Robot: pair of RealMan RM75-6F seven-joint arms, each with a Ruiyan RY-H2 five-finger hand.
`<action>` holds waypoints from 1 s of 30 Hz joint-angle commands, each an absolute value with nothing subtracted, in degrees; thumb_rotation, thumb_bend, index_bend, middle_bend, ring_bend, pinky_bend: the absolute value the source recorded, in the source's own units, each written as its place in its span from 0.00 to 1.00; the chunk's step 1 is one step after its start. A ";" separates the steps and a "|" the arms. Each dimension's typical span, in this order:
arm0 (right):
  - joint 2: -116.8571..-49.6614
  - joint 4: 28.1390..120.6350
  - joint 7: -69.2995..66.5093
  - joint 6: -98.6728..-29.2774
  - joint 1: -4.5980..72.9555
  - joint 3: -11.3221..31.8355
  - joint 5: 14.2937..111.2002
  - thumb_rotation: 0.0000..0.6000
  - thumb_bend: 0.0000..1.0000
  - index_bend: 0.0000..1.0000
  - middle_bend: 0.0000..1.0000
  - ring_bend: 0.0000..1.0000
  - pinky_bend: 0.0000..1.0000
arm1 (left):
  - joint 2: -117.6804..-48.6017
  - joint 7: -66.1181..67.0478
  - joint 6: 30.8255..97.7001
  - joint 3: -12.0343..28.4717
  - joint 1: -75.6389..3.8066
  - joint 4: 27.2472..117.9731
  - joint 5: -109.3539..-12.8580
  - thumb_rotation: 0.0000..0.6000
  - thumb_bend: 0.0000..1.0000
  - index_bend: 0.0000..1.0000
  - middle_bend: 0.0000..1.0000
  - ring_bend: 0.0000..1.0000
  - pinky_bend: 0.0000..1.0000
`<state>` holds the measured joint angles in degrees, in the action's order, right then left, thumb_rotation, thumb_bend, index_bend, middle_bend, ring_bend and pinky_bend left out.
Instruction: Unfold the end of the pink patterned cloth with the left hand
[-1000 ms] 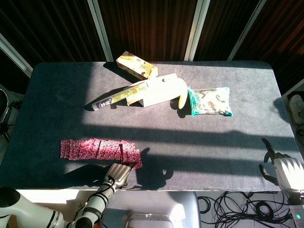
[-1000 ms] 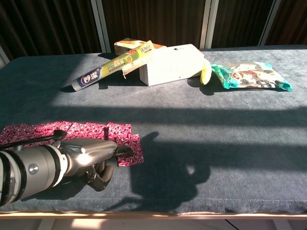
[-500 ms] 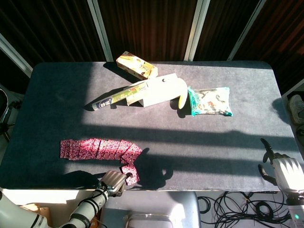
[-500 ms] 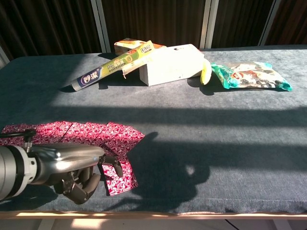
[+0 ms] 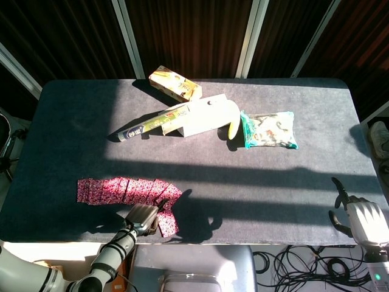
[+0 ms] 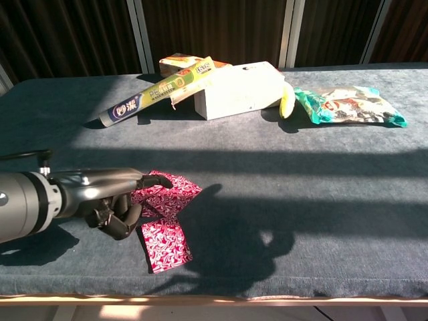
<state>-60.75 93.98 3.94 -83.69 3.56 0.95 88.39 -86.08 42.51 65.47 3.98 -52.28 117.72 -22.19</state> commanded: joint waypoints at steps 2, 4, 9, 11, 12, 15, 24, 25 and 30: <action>-60.60 93.91 3.59 -83.72 3.54 0.98 88.37 1.00 0.35 0.00 0.53 0.53 0.61 | -88.94 43.96 64.36 5.14 -54.95 113.70 -17.21 1.00 0.94 0.02 1.00 1.00 1.00; -60.50 93.85 3.37 -83.72 3.53 1.03 88.27 1.00 0.35 0.00 0.53 0.53 0.60 | -89.26 44.33 63.47 5.40 -55.80 113.19 -15.00 1.00 0.94 0.02 1.00 1.00 1.00; -60.32 93.79 3.01 -83.79 3.43 0.99 88.28 1.00 0.35 0.00 0.53 0.53 0.60 | -89.88 45.40 62.89 5.55 -57.51 111.67 -11.93 1.00 0.94 0.01 1.00 1.00 1.00; -60.21 93.75 2.70 -83.94 3.34 0.87 88.52 1.00 0.35 0.00 0.53 0.53 0.60 | -90.26 45.39 62.60 5.60 -57.95 111.13 -11.04 1.00 0.94 0.01 1.00 1.00 1.00; -60.16 93.72 2.60 -84.02 3.29 0.83 88.61 1.00 0.35 0.00 0.54 0.53 0.60 | -90.34 45.35 62.43 5.60 -58.09 110.99 -10.87 1.00 0.94 0.00 1.00 1.00 1.00; -60.12 93.70 2.50 -84.10 3.25 0.80 88.68 1.00 0.35 0.00 0.53 0.53 0.60 | -90.40 45.34 62.34 5.53 -58.22 110.87 -10.85 1.00 0.94 0.00 1.00 1.00 1.00; -59.77 93.52 1.72 -84.68 2.86 0.83 88.64 1.00 0.35 0.00 0.53 0.53 0.60 | -91.68 45.55 61.99 4.88 -59.42 111.53 -11.30 1.00 0.94 0.00 1.00 1.00 1.00; -59.71 93.48 1.54 -84.79 2.81 0.86 88.66 1.00 0.35 0.00 0.53 0.53 0.60 | -91.87 45.59 61.97 4.82 -59.63 111.53 -11.12 1.00 0.94 0.00 1.00 1.00 1.00; -59.49 93.36 0.92 -84.96 2.75 0.93 88.75 1.00 0.35 0.00 0.53 0.53 0.60 | -92.22 45.32 61.11 4.33 -60.15 112.61 -10.70 1.00 0.94 0.01 1.00 1.00 1.00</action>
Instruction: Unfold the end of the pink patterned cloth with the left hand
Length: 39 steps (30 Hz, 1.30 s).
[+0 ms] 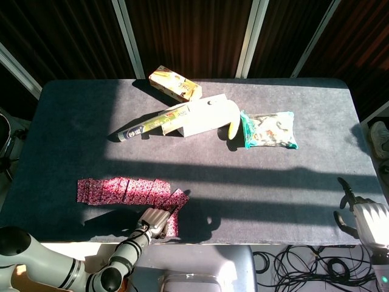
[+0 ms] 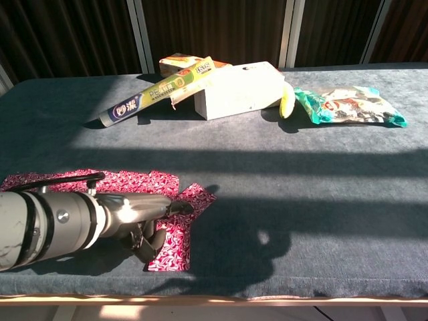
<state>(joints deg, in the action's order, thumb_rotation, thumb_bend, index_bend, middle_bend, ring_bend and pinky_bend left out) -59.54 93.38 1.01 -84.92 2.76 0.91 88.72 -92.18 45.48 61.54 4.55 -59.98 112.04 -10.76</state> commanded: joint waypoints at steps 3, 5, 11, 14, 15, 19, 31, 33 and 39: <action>-59.42 93.35 0.70 -85.00 2.74 0.94 88.83 1.00 0.35 0.00 0.53 0.53 0.60 | -92.20 44.99 60.59 3.90 -60.39 113.98 -11.24 1.00 0.94 0.01 1.00 1.00 1.00; -59.33 93.36 0.52 -85.07 2.69 0.93 88.88 1.00 0.35 0.00 0.53 0.53 0.60 | -92.29 44.82 60.59 3.63 -60.59 115.06 -11.74 1.00 0.94 0.01 1.00 1.00 1.00; -59.28 93.31 0.23 -85.42 2.54 0.87 89.23 1.00 0.35 0.00 0.53 0.53 0.60 | -92.61 44.56 61.37 2.62 -61.12 118.08 -13.27 1.00 0.94 0.01 1.00 1.00 1.00; -59.25 93.30 0.18 -85.36 2.55 0.85 89.26 1.00 0.35 0.00 0.53 0.53 0.60 | -93.04 44.39 61.95 2.36 -61.39 118.78 -13.95 1.00 0.94 0.01 1.00 1.00 1.00; -59.25 93.29 0.18 -85.38 2.54 0.84 89.30 1.00 0.35 0.00 0.53 0.53 0.61 | -93.24 44.24 62.11 2.34 -61.43 118.81 -14.12 1.00 0.94 0.01 1.00 1.00 1.00; -59.21 93.23 0.02 -85.55 2.46 0.83 89.43 1.00 0.35 0.00 0.53 0.53 0.60 | -93.83 43.46 62.36 2.45 -61.61 118.62 -14.65 1.00 0.94 0.01 1.00 1.00 1.00; -59.46 92.98 0.48 -85.89 2.29 0.67 89.95 1.00 0.35 0.00 0.54 0.53 0.60 | -83.64 36.41 69.88 -2.69 -53.36 129.21 -38.75 1.00 0.70 0.00 1.00 1.00 1.00; -59.59 92.88 0.56 -86.13 2.21 0.58 90.25 1.00 0.35 0.00 0.53 0.53 0.60 | -78.55 33.16 70.48 -6.80 -49.81 130.93 -47.53 1.00 0.58 0.00 0.96 1.00 1.00; -60.73 92.31 2.52 -86.48 2.13 0.15 91.43 1.00 0.35 0.00 0.35 0.33 0.48 | -62.54 10.45 80.17 -22.15 -33.66 116.09 -84.00 1.00 0.43 0.00 0.09 0.19 0.47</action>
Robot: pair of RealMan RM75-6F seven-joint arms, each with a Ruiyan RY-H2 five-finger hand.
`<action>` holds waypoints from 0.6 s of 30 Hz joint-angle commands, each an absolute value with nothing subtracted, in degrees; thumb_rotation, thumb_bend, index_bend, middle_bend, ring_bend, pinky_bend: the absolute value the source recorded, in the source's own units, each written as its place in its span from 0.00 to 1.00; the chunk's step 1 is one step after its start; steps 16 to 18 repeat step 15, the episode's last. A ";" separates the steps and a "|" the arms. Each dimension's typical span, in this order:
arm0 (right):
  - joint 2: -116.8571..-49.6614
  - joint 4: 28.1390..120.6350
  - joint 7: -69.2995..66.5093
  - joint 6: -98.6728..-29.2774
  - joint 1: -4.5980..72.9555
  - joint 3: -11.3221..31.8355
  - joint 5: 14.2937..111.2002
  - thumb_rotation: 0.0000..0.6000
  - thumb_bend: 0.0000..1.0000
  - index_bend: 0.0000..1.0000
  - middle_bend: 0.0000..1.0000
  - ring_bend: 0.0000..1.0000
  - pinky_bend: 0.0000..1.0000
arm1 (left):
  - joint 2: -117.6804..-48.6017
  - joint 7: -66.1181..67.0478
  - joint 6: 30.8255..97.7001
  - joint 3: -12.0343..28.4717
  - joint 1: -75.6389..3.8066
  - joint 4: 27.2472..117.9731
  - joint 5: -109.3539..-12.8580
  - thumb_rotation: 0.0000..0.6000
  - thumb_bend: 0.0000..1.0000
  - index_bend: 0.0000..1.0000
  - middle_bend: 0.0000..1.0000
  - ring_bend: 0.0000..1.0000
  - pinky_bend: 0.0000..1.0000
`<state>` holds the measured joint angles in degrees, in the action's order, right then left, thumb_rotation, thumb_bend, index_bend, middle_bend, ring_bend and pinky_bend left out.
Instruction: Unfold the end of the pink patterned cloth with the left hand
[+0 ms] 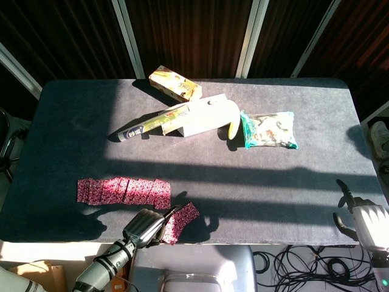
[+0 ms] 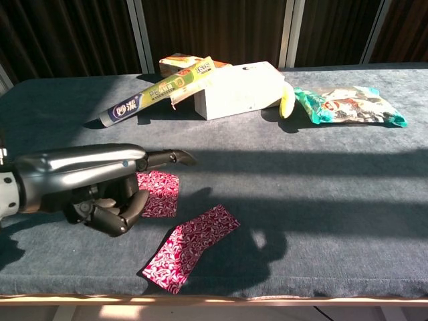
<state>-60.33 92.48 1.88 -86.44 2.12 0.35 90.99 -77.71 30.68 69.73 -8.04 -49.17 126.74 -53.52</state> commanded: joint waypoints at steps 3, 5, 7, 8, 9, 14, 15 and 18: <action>-61.46 92.18 3.92 -86.72 2.03 -0.07 91.97 1.00 0.35 0.00 0.23 0.21 0.41 | -63.94 0.67 91.91 -22.64 -23.62 101.89 -88.11 1.00 0.43 0.00 0.00 0.02 0.21; -62.26 92.12 5.41 -87.20 1.88 -0.11 92.42 1.00 0.35 0.00 0.16 0.15 0.38 | -65.89 -5.01 96.44 -21.50 -18.92 94.48 -88.36 1.00 0.43 0.00 0.00 0.00 0.15; -63.09 92.22 6.83 -87.50 1.84 -0.20 92.96 1.00 0.35 0.00 0.12 0.11 0.37 | -66.01 -8.45 97.09 -20.81 -16.81 90.66 -88.05 1.00 0.43 0.00 0.00 0.00 0.12; -63.42 92.22 7.34 -87.55 1.86 -0.24 93.20 1.00 0.35 0.00 0.10 0.09 0.37 | -65.64 -9.25 97.35 -20.60 -16.43 89.70 -88.71 1.00 0.43 0.00 0.00 0.00 0.12; -63.66 92.20 7.72 -87.56 1.88 -0.26 93.32 1.00 0.35 0.00 0.08 0.08 0.37 | -65.49 -10.21 97.67 -20.22 -16.09 89.09 -89.37 1.00 0.43 0.00 0.00 0.00 0.12; -64.54 92.14 9.52 -86.67 2.17 -0.30 93.05 1.00 0.35 0.00 0.05 0.07 0.37 | -64.77 -12.01 97.05 -18.76 -14.69 87.77 -91.62 1.00 0.43 0.00 0.00 0.00 0.12; -64.57 92.16 9.60 -86.59 2.21 -0.28 93.00 1.00 0.35 0.00 0.05 0.07 0.37 | -64.61 -12.05 96.76 -18.61 -14.52 87.86 -91.99 1.00 0.43 0.00 0.00 0.00 0.12; -64.57 92.16 9.60 -86.59 2.21 -0.28 93.00 1.00 0.35 0.00 0.05 0.07 0.37 | -64.61 -12.05 96.76 -18.61 -14.52 87.86 -91.99 1.00 0.43 0.00 0.00 0.00 0.12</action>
